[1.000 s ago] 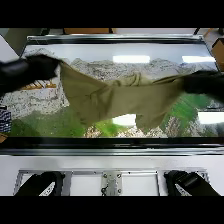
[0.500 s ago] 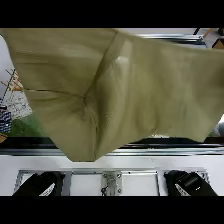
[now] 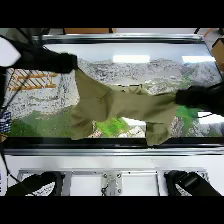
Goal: Fold the clothes and pants, and hang the long-sleeved shirts on hangers.
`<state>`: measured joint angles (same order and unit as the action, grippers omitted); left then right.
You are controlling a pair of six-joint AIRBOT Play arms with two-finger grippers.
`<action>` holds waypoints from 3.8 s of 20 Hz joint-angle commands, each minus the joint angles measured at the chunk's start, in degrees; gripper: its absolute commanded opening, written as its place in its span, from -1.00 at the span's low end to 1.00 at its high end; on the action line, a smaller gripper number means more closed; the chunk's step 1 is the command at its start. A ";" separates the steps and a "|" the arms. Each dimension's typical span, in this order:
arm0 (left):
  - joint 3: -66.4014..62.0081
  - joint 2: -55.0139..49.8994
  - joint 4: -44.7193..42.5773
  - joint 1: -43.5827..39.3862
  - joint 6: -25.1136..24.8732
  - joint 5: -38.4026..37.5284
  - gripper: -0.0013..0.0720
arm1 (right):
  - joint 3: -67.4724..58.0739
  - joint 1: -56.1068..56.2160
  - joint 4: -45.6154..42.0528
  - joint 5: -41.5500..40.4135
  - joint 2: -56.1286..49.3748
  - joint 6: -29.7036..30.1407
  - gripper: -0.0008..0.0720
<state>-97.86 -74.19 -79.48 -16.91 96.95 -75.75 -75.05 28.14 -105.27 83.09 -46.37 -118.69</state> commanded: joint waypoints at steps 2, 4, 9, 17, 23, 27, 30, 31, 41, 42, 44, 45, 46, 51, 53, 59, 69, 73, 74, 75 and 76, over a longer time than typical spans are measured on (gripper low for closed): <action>15.23 -5.46 0.13 -1.20 -0.48 3.74 -0.94 | 19.02 8.33 2.08 -6.84 0.81 -9.81 -0.95; 19.71 -7.76 0.13 -2.34 1.90 7.80 -0.93 | 22.14 11.69 2.49 -9.51 0.15 -13.60 -0.94; 20.98 -9.22 0.00 -3.37 8.44 6.86 0.60 | 22.29 13.00 2.49 -11.28 -0.66 -14.88 -0.94; 29.88 -6.38 -1.03 -11.80 17.33 10.08 0.60 | 22.29 13.00 2.43 -11.34 0.39 -14.88 -0.94; 45.72 -4.96 17.77 -12.13 28.52 30.34 0.60 | 22.29 13.00 2.47 -15.93 2.67 -14.91 -0.94; 46.84 -7.87 27.02 -11.91 27.78 36.89 0.59 | 22.29 13.00 2.45 -16.26 2.93 -14.88 -0.94; 45.55 -10.08 27.02 -12.35 27.78 36.76 0.60 | 22.29 13.00 2.43 -16.28 2.91 -14.88 -0.94; 45.53 -10.60 27.10 -12.33 27.80 36.96 0.59 | 22.29 13.00 2.43 -16.28 2.91 -14.88 -0.94; 45.55 -7.34 19.52 -11.37 26.71 39.26 -0.92 | 22.29 13.00 2.16 -16.24 3.32 -14.84 -0.94; 45.51 -5.86 17.35 -10.82 26.03 38.82 -0.94 | 22.29 12.96 1.77 -16.24 3.45 -14.82 -0.94; 45.07 -1.46 16.44 -8.59 23.19 37.40 -0.94 | 21.97 12.76 -0.92 -16.20 4.17 -13.46 -0.94; 42.99 0.92 16.41 -7.39 20.00 35.01 -0.94 | 20.65 12.04 -2.08 -16.22 4.59 -10.88 -0.94; 39.17 3.52 16.50 -6.25 15.72 31.56 -0.94 | 17.66 10.19 -2.12 -16.20 4.61 -6.69 -0.95; 9.35 14.21 16.41 -6.91 4.59 15.82 -0.94 | -7.43 3.43 -1.64 -16.22 4.46 2.80 -0.94; -0.72 16.98 16.44 -8.68 3.08 13.84 -0.94 | -16.39 3.43 1.20 -16.20 4.55 3.50 -0.95; -15.47 19.69 14.29 -15.06 2.40 13.46 -0.94 | -25.68 3.43 11.04 -16.20 5.40 2.23 -0.95; -13.44 -1.51 0.72 -7.76 4.24 6.99 -0.94 | -25.66 -2.91 2.19 -8.31 -13.79 11.19 -0.94; -8.85 -2.29 4.13 -3.93 2.89 -1.29 -0.94 | -20.46 -5.86 1.84 -0.39 -15.17 13.11 -0.95; -3.89 -0.31 4.09 -4.76 2.03 -1.16 -0.94 | -15.89 -5.57 2.23 0.68 -13.66 13.00 -0.95; 2.73 2.29 4.11 -5.97 1.81 -1.07 -0.94 | -9.49 -4.98 2.21 0.96 -11.39 11.98 -0.95; 10.19 4.87 4.13 -7.67 1.81 -0.74 -0.94 | -2.34 -4.42 2.16 0.48 -8.96 10.34 -0.95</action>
<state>-100.31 -73.06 -75.42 -23.11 99.92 -74.30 -89.62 23.53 -102.48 80.38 -58.52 -107.48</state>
